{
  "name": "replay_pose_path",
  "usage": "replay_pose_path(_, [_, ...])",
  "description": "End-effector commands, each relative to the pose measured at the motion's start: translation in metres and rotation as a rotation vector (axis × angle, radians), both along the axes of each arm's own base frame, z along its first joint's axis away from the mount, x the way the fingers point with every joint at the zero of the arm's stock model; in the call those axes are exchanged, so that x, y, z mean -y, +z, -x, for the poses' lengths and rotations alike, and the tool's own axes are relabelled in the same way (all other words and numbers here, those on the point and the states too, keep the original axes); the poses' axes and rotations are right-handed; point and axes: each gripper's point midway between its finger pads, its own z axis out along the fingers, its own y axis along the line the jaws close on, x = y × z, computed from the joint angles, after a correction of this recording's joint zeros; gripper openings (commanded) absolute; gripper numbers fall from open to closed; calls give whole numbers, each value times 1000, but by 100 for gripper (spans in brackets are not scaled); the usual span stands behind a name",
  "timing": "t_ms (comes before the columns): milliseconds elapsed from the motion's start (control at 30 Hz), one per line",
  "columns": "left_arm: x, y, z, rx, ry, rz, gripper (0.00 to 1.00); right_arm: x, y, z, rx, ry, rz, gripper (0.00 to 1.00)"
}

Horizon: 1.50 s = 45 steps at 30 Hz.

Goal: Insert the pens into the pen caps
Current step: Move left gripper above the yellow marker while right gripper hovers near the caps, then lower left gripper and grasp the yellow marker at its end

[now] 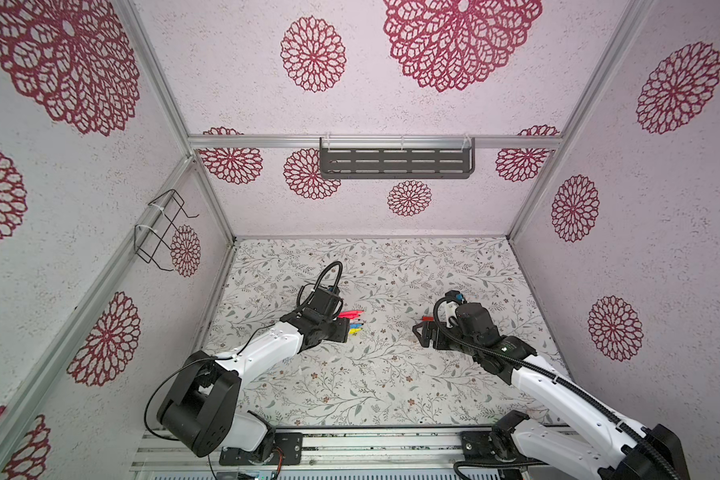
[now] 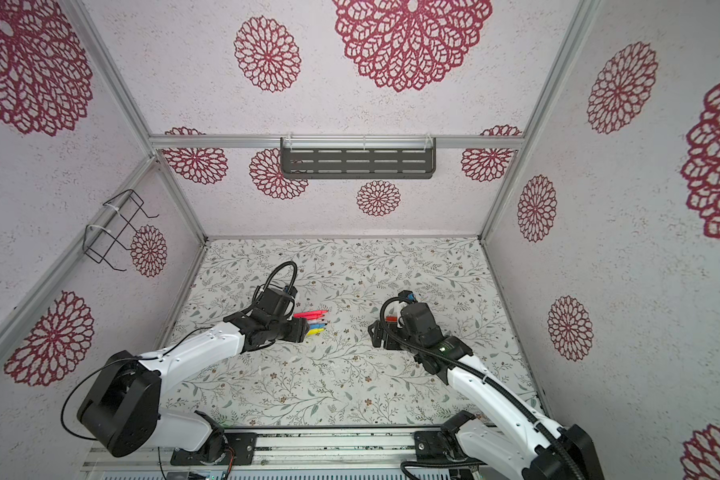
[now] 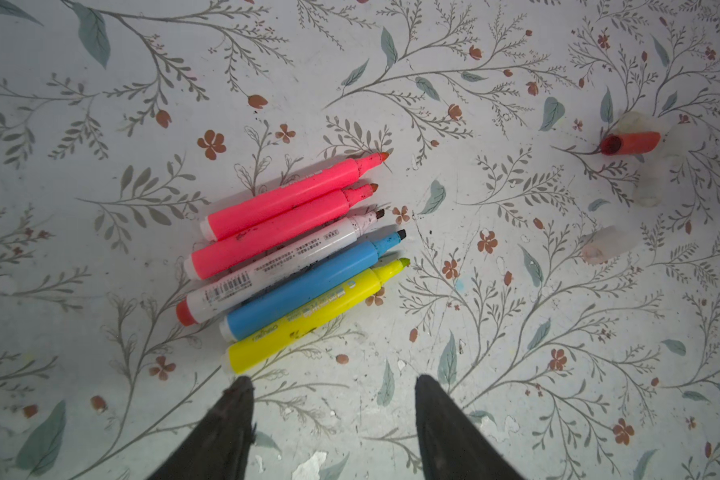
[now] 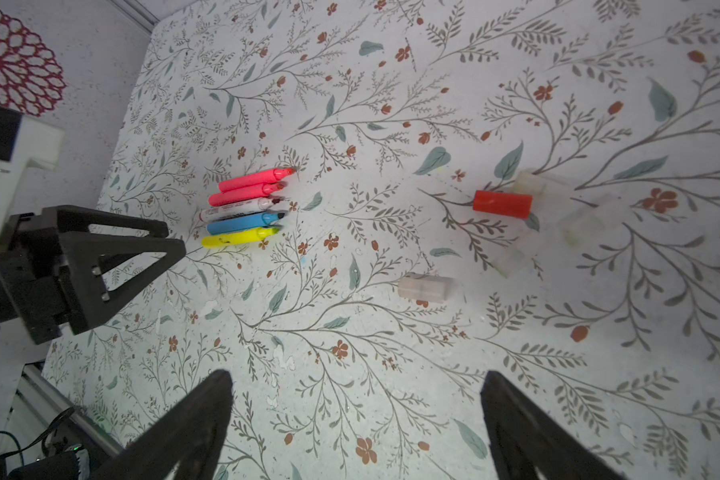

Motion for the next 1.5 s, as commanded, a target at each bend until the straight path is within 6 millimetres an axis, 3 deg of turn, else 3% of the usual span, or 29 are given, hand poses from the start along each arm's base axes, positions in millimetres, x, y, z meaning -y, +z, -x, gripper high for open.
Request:
replay_pose_path(0, [6,5,-14,46,-31,4,64,-11,8,-1,58,75,-13,97])
replay_pose_path(100, [14,0,-15,23,-66,67,64,-16,12,-2,81,99,-29,98])
replay_pose_path(533, [5,-26,-26,-60,-73,-32,61,-28,16,-3,111,166,-55,99])
replay_pose_path(1467, [13,-41,-25,-115,-101,-66,56,-24,13,1,127,161,-62,99])
